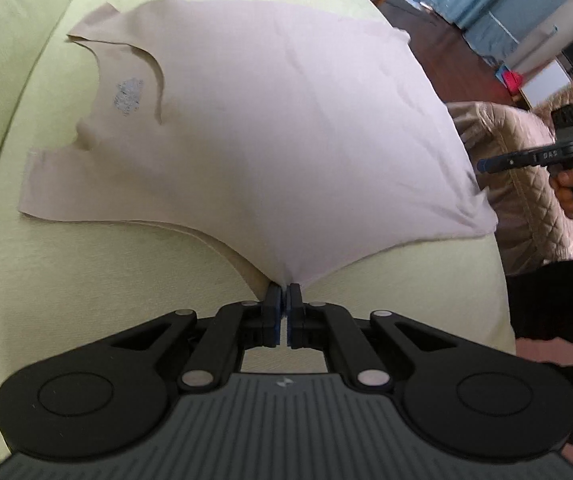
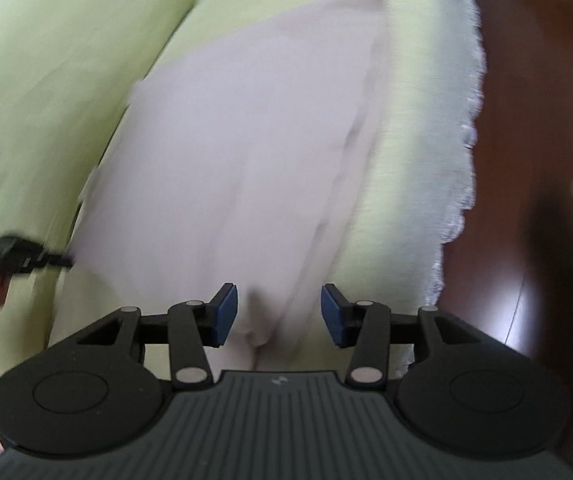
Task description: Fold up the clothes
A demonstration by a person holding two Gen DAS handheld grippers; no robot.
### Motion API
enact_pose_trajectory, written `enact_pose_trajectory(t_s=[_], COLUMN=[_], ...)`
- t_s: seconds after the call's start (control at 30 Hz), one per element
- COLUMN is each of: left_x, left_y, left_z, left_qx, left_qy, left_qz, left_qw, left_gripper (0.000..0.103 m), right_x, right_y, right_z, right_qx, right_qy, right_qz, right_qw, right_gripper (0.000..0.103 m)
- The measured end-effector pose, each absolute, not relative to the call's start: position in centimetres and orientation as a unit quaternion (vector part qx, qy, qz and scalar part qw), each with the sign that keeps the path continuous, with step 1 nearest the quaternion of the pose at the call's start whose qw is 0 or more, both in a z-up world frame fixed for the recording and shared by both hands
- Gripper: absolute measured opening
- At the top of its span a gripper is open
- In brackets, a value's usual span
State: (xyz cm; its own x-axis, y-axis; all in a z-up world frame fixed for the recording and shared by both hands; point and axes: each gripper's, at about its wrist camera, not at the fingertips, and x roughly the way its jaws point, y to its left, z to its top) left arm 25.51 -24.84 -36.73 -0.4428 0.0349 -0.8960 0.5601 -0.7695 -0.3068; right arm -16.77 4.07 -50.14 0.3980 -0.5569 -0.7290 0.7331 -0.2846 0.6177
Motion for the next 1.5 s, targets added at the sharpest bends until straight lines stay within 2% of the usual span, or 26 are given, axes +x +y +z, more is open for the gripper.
enact_pose_trajectory(t_s=[0.23, 0.37, 0.5, 0.73, 0.77, 0.83, 0.87, 0.9, 1.0, 1.23, 1.5], left_x=[26.8, 27.4, 25.9, 21.0, 20.2, 18.3, 17.3, 16.4, 14.8, 11.1, 8.0], left_y=[-23.8, -23.2, -21.7, -19.4, -19.3, -19.4, -19.8, -20.4, -22.5, -32.2, -42.8], left_z=[-37.8, -37.2, -35.8, -33.4, -33.2, -32.8, -32.7, -32.5, -32.5, -34.0, -35.8], left_qx=[0.530, 0.502, 0.473, 0.392, 0.383, 0.359, 0.349, 0.342, 0.336, 0.377, 0.458], left_qy=[0.283, 0.306, 0.311, 0.345, 0.348, 0.360, 0.368, 0.373, 0.383, 0.370, 0.338], left_qz=[-0.766, -0.768, -0.784, -0.815, -0.818, -0.821, -0.820, -0.818, -0.810, -0.776, -0.745], left_qw=[0.230, 0.255, 0.253, 0.252, 0.252, 0.260, 0.266, 0.272, 0.289, 0.345, 0.349], left_gripper=[0.000, 0.000, 0.000, 0.001, 0.002, 0.013, 0.027, 0.034, 0.043, 0.048, 0.048], right_x=[-15.4, -14.5, -14.4, -19.2, -19.7, -21.7, -22.7, -23.9, -27.3, -31.1, -33.7], right_y=[2.1, 1.7, 1.0, -2.3, -2.8, -4.5, -5.3, -6.5, -10.1, -17.9, -21.2], right_z=[-51.1, -51.7, -50.8, -47.0, -46.6, -45.5, -45.0, -44.9, -45.2, -47.7, -49.1], right_qx=[0.571, 0.570, 0.547, 0.541, 0.538, 0.531, 0.528, 0.528, 0.531, 0.505, 0.530], right_qy=[0.103, 0.112, 0.176, 0.173, 0.173, 0.162, 0.156, 0.151, 0.147, 0.218, 0.229], right_qz=[-0.484, -0.466, -0.477, -0.528, -0.531, -0.547, -0.555, -0.561, -0.568, -0.514, -0.472], right_qw=[0.655, 0.667, 0.665, 0.632, 0.631, 0.626, 0.624, 0.619, 0.612, 0.658, 0.666], right_gripper=[0.044, 0.044, 0.042, 0.047, 0.048, 0.049, 0.049, 0.049, 0.050, 0.050, 0.055])
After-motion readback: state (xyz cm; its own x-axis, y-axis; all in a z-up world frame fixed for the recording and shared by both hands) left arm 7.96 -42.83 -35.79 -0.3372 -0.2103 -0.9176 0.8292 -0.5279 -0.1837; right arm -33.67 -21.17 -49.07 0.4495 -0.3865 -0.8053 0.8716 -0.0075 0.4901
